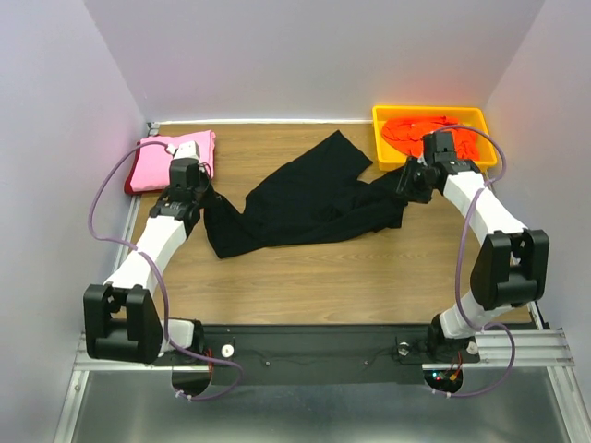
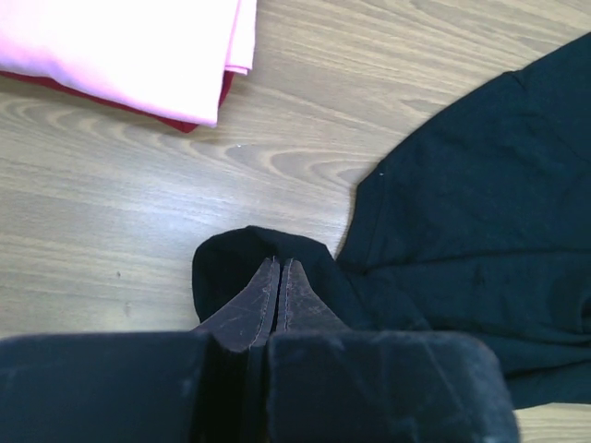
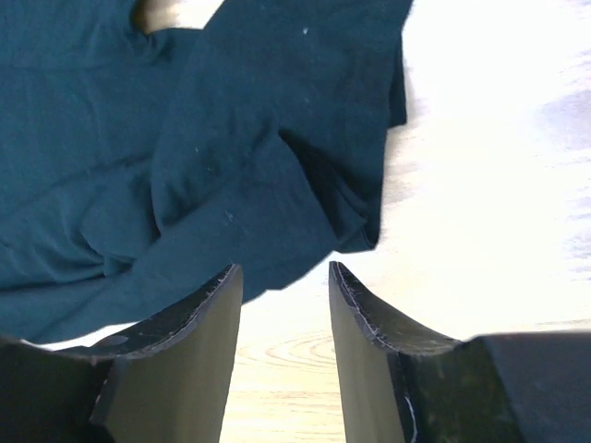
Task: Fold and stack the t-shirts
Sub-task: Flatten the tshirt out
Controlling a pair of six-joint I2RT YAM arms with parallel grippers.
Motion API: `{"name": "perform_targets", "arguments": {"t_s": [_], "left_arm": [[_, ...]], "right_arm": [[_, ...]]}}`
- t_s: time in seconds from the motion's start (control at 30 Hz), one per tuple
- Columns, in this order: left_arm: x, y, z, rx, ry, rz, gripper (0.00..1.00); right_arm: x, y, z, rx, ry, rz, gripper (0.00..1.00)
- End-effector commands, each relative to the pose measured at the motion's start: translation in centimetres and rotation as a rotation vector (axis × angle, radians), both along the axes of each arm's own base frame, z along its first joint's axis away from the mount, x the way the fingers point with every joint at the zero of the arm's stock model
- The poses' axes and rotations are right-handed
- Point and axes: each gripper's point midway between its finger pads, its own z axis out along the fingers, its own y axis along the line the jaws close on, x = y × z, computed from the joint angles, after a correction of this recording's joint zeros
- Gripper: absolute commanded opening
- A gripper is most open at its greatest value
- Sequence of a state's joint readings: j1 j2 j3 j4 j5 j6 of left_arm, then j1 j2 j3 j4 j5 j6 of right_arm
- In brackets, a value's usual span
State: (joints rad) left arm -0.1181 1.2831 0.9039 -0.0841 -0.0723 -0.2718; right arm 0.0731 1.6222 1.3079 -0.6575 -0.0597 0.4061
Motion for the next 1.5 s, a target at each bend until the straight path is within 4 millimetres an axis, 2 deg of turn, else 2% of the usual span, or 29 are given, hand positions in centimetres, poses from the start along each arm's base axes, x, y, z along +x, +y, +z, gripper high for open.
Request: {"name": "perform_targets", "arguments": {"t_s": [0.0, 0.27, 0.3, 0.37, 0.57, 0.83, 0.97, 1.2, 1.47], "left_arm": [[0.3, -0.7, 3.9, -0.044, -0.128, -0.019, 0.0], [-0.7, -0.7, 4.6, -0.048, -0.145, -0.029, 0.0], [-0.8, -0.8, 4.7, -0.048, -0.144, -0.03, 0.0], [-1.0, -0.8, 4.9, -0.049, -0.148, -0.031, 0.0], [-1.3, -0.6, 5.1, -0.044, -0.152, -0.03, 0.0], [-1.3, -0.7, 5.3, -0.045, -0.155, -0.031, 0.0], [-1.2, -0.6, 5.3, -0.043, -0.155, -0.028, 0.0], [-1.4, -0.6, 5.5, -0.041, -0.161, -0.03, 0.0], [-1.5, -0.5, 5.8, -0.041, -0.167, -0.029, 0.0]], "right_arm": [[0.1, -1.2, -0.1, -0.057, -0.046, 0.0, 0.48], [1.5, 0.1, -2.3, 0.011, -0.026, -0.002, 0.48], [1.7, 0.2, -2.8, 0.023, -0.012, -0.013, 0.53], [1.8, 0.3, -3.3, 0.038, -0.005, -0.026, 0.54], [1.4, 0.1, -5.1, 0.044, 0.032, -0.084, 0.54], [0.5, 0.4, -6.5, 0.07, 0.075, -0.112, 0.53], [0.5, 0.7, -6.5, 0.084, 0.07, -0.104, 0.51], [1.0, 1.6, -5.4, 0.14, 0.048, -0.091, 0.46], [1.7, 2.4, -2.9, 0.197, -0.015, -0.081, 0.43]]}}
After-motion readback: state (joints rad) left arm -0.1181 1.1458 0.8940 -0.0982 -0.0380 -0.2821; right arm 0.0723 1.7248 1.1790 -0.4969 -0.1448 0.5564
